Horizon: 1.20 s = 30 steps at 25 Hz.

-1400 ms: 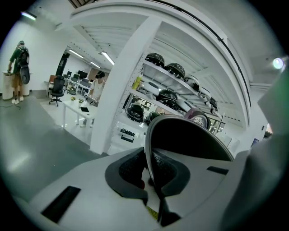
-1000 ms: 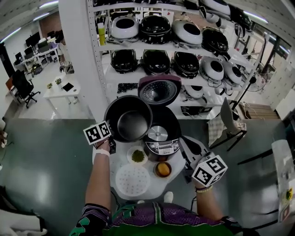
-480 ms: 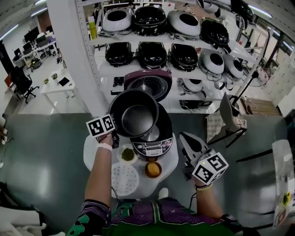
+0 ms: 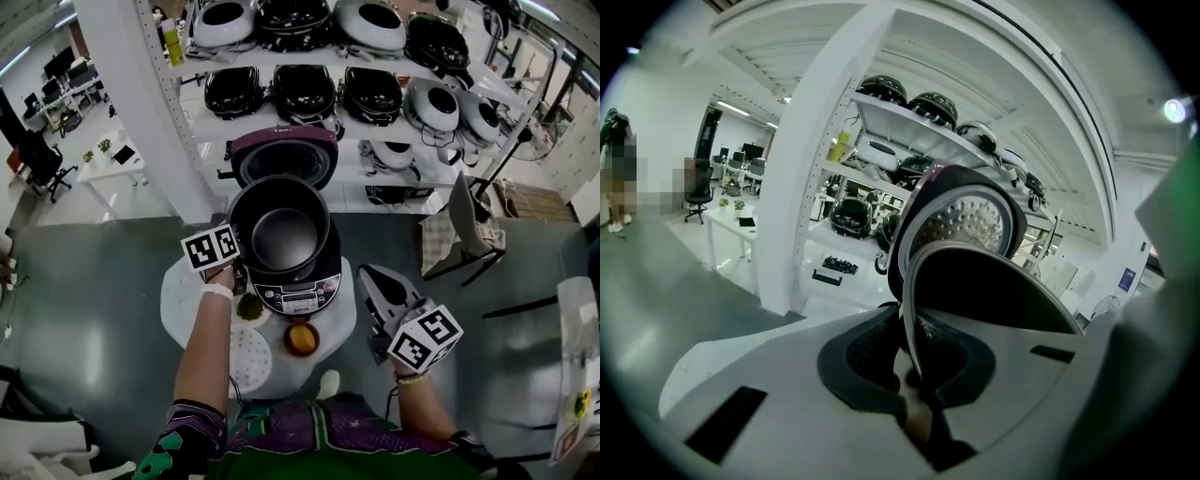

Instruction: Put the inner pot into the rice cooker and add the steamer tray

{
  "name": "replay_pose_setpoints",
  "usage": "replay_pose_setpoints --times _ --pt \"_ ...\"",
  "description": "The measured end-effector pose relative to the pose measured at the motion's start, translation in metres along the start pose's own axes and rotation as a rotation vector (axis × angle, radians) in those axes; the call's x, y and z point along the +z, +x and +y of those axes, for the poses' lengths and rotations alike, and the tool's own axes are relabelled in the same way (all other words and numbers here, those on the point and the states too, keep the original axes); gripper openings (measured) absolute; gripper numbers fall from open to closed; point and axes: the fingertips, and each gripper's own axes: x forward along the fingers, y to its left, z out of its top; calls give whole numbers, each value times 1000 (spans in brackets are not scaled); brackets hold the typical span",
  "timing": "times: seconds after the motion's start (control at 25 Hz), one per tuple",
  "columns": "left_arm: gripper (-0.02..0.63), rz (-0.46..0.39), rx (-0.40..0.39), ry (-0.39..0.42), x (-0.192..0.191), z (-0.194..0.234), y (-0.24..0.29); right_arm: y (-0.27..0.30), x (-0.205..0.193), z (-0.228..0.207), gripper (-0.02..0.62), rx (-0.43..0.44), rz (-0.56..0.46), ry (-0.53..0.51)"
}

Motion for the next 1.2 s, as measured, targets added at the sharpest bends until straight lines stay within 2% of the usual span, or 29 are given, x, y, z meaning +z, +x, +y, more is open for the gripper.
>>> replay_pose_setpoints --times 0.44,0.96,1.2 --pt "33 56 19 30 -27 -16 30 -11 -7 -21 6 -15 10 24" --pt "36 114 69 22 -55 -3 57 -21 -22 -36 6 -52 39 38" --pt "38 145 94 80 -61 0 68 -24 -26 -40 6 -68 47 39"
